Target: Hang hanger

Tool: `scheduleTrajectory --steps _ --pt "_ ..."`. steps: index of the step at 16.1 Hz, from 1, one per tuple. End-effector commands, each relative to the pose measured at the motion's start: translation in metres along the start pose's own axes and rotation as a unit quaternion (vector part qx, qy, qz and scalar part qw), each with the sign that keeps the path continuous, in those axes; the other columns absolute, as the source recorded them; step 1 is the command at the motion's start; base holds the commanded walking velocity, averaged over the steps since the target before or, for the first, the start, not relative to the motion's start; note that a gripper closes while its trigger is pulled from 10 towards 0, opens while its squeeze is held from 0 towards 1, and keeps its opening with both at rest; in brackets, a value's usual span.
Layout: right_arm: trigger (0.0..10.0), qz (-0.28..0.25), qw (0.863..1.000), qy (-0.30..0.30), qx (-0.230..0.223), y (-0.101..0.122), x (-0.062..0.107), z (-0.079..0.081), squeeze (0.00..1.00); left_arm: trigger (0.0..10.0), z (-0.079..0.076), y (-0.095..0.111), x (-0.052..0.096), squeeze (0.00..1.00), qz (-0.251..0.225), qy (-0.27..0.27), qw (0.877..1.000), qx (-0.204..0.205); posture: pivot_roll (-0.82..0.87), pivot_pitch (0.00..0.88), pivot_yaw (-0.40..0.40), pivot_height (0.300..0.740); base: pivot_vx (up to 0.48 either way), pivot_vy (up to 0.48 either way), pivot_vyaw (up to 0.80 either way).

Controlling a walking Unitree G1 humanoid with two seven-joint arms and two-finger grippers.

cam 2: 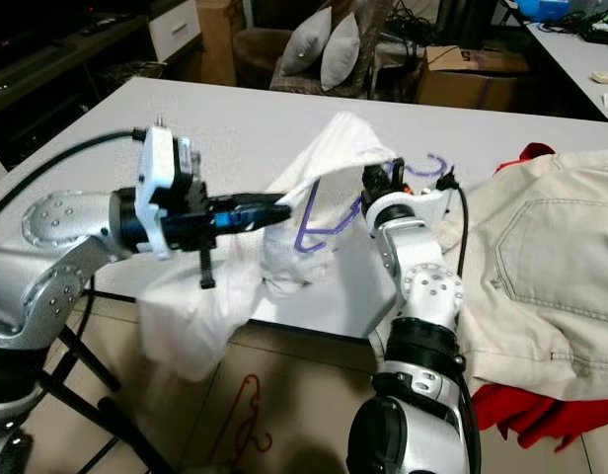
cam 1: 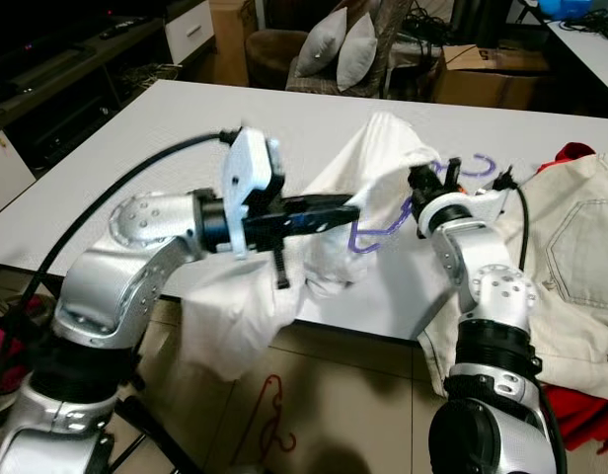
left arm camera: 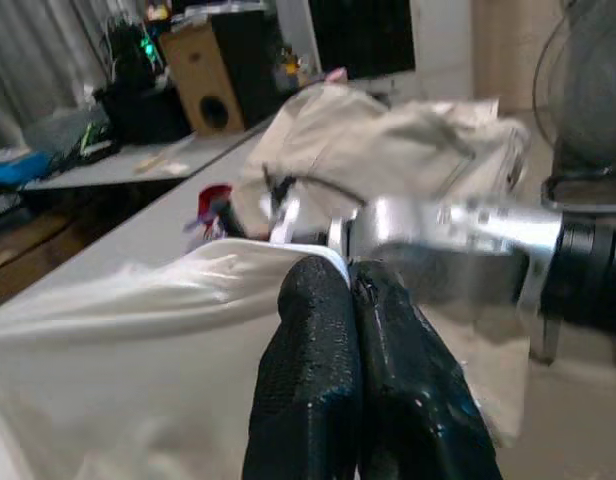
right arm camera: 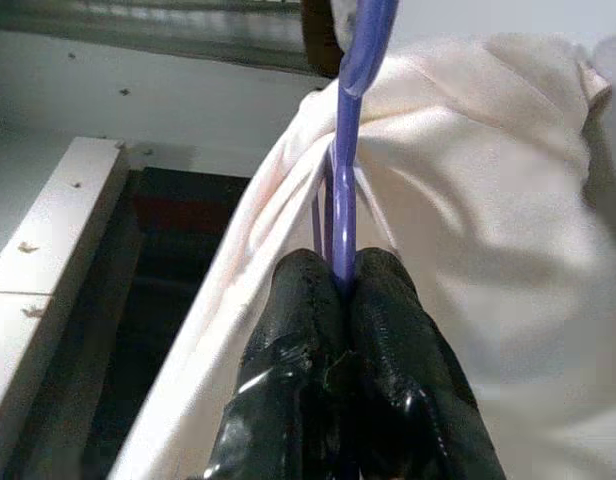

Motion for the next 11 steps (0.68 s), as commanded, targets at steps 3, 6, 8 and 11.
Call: scheduleTrajectory --steps 3,6,8,11 --pt "10.0 -0.018 0.998 0.019 -0.051 -0.002 -0.007 0.021 0.0 0.0 -0.006 -0.01 0.003 0.0 0.082 -0.045 0.995 -0.022 0.09 0.0 0.054 0.74 0.0 0.0 0.0" --pt "10.0 -0.04 0.997 0.017 -0.068 0.01 -0.008 0.019 0.0 0.0 -0.001 -0.029 0.015 0.0 0.145 -0.033 0.988 -0.027 0.09 0.0 0.06 0.74 0.0 0.0 0.0" --pt "10.0 -0.039 0.999 0.007 -0.026 0.012 -0.009 0.016 0.0 0.0 -0.003 -0.021 0.013 0.0 0.117 -0.037 0.992 -0.015 0.08 0.0 0.06 0.74 0.0 0.0 0.0" --pt "10.0 -0.02 1.0 0.001 0.015 -0.001 -0.01 0.014 0.0 0.0 -0.014 0.013 -0.002 0.0 0.026 -0.071 0.997 0.012 0.09 0.0 0.052 0.74 0.0 0.0 0.0"
Point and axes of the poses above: a point about 5 cm out from each wrist's last joint towards the gripper, its own x axis pointing back from the gripper into the wrist, its own y axis along the axis of the wrist's last joint, z = x × y, the point moved 3 cm from there along -x, pointing out of the wrist towards the gripper, and after that the axes turned 10 degrees about x, right-handed, at the moved point
